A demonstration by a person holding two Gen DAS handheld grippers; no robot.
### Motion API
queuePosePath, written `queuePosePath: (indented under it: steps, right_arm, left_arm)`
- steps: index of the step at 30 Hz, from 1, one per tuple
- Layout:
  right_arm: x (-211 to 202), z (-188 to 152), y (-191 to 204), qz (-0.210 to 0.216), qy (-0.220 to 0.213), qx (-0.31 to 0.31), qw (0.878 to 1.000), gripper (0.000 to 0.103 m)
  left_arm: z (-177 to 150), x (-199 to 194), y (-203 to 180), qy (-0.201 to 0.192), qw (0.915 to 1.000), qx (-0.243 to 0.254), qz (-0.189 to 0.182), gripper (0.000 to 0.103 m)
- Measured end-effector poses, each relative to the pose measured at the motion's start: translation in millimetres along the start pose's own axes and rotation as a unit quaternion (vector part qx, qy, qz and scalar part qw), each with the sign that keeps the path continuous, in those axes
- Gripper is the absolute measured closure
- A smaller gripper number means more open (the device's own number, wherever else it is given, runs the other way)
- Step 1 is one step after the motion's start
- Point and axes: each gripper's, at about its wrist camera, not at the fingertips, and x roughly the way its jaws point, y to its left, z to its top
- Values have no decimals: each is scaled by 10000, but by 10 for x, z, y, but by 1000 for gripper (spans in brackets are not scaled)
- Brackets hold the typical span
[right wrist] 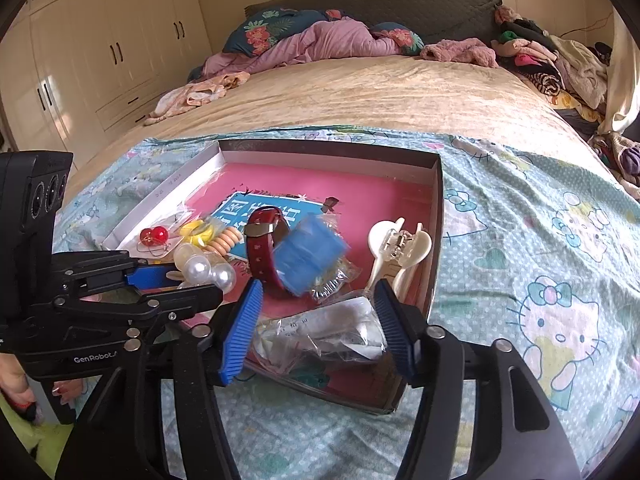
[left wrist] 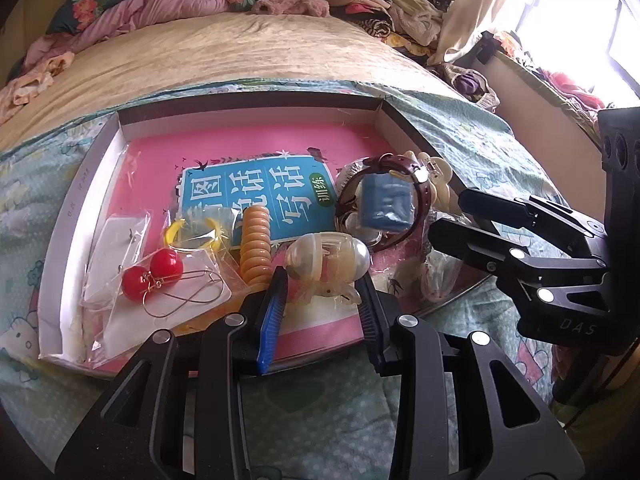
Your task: Organize jewelry
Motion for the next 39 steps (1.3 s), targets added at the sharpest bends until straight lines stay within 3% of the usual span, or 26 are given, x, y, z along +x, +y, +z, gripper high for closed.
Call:
queuePosePath:
  steps: [7, 12, 17, 26, 32, 39]
  right_arm:
    - [-163, -12, -46, -69, -127, 115, 9998, 35]
    - [-271, -9, -61, -117, -196, 167, 9996, 28]
    - [-392, 10, -39, -140, -305, 173, 9993, 22]
    - [-752, 44, 102, -174, -646, 92, 9977, 8]
    - [-998, 10, 208, -192, -852, 62, 9962, 5]
    - [-1225, -116, 361, -193, -1048, 57, 9943, 5]
  left_arm:
    - [2, -5, -14, 15, 10000, 14, 49, 75]
    - [6, -68, -41, -57, 9999, 29, 87, 62]
    - [27, -178, -49, -156, 9998, 4, 129, 62]
    - [65, -559, -93, -515, 9983, -31, 281, 36]
    - [35, -860, -127, -777, 9958, 0, 489, 10]
    - [-103, -1199, -137, -1070, 9920, -56, 663, 10]
